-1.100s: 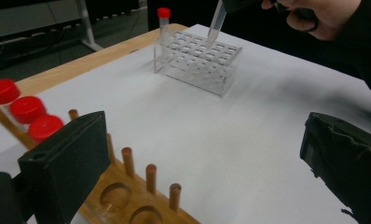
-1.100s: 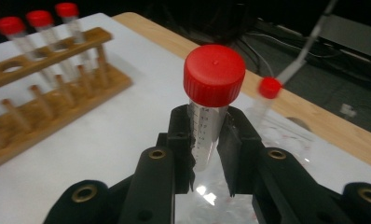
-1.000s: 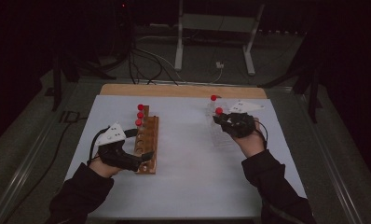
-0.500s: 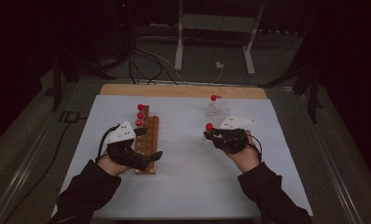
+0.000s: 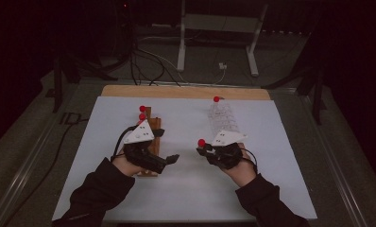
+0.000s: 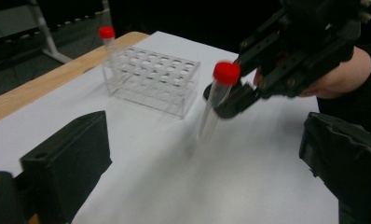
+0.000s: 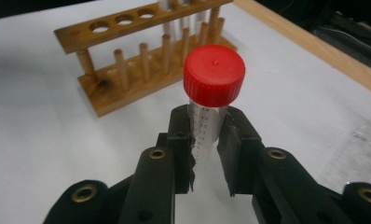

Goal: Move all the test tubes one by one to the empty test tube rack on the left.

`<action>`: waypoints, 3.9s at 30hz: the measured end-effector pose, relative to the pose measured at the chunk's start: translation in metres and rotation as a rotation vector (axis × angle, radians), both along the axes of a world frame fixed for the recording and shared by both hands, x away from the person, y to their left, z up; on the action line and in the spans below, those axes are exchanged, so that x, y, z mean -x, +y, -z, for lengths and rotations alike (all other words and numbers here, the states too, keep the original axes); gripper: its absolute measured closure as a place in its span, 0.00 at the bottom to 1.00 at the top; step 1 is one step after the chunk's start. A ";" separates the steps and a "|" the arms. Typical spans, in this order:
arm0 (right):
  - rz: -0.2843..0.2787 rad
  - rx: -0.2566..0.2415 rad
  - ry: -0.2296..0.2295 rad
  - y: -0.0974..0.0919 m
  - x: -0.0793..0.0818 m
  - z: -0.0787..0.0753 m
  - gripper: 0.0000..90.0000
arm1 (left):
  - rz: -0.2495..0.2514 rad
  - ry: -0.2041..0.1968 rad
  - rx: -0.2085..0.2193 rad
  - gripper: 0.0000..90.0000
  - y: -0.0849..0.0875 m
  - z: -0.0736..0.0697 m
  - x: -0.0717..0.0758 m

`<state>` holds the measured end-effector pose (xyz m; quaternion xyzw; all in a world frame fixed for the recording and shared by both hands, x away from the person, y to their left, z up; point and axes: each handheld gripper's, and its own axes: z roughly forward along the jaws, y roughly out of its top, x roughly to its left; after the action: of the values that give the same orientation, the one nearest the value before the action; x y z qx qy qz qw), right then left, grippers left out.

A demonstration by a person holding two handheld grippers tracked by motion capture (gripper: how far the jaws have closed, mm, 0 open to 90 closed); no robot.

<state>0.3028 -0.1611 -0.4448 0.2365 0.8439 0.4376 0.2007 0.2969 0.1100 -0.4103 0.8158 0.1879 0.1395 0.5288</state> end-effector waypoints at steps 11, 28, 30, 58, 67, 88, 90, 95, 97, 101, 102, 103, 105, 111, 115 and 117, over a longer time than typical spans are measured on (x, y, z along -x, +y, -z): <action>-0.048 0.022 0.019 0.013 0.006 0.010 0.84 | 0.050 -0.001 -0.030 0.18 -0.026 0.005 -0.003; -0.071 0.009 0.023 0.017 0.012 0.007 0.84 | 0.053 -0.022 -0.060 0.52 -0.042 0.013 -0.005; -0.070 0.005 0.024 0.017 0.012 0.006 0.84 | 0.053 -0.024 -0.059 0.56 -0.043 0.013 -0.005; -0.091 -0.014 0.047 0.014 0.010 0.004 0.82 | 0.102 -0.033 -0.103 0.80 -0.050 0.013 -0.006; -0.056 -0.040 0.031 0.009 0.010 0.002 0.51 | 0.071 -0.051 -0.100 0.80 -0.037 -0.001 -0.009; 0.009 -0.150 0.021 -0.005 0.008 -0.009 0.01 | -0.079 -0.091 -0.071 0.80 0.022 -0.033 -0.017; 0.010 -0.147 0.011 -0.005 0.009 -0.009 0.01 | -0.098 -0.096 -0.070 0.80 0.027 -0.035 -0.018; -0.001 -0.140 0.004 -0.005 0.010 -0.009 0.01 | -0.139 -0.096 -0.061 0.80 0.041 -0.037 -0.021; 0.000 -0.141 0.001 -0.005 0.010 -0.010 0.01 | -0.155 -0.098 -0.059 0.80 0.045 -0.036 -0.023; 0.000 -0.145 -0.004 -0.005 0.010 -0.010 0.01 | -0.179 -0.095 -0.052 0.80 0.053 -0.036 -0.025; 0.002 -0.144 -0.006 -0.005 0.010 -0.010 0.01 | -0.189 -0.100 -0.054 0.80 0.055 -0.036 -0.026; 0.000 -0.146 -0.002 -0.006 0.010 -0.011 0.01 | -0.198 -0.101 -0.052 0.80 0.057 -0.036 -0.026; 0.001 -0.146 -0.003 -0.006 0.010 -0.011 0.01 | -0.209 -0.100 -0.051 0.80 0.061 -0.036 -0.027; 0.004 -0.149 -0.007 -0.007 0.010 -0.011 0.01 | -0.249 -0.099 -0.043 0.80 0.072 -0.034 -0.030; 0.003 -0.148 -0.004 -0.007 0.010 -0.011 0.01 | -0.268 -0.096 -0.041 0.80 0.078 -0.031 -0.032; 0.003 -0.147 -0.005 -0.007 0.010 -0.011 0.01 | -0.281 -0.097 -0.040 0.80 0.081 -0.029 -0.033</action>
<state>0.2928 -0.1678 -0.4338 0.2507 0.8087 0.4988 0.1857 0.3298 0.1906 -0.3813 0.7842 0.2717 0.2552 0.4960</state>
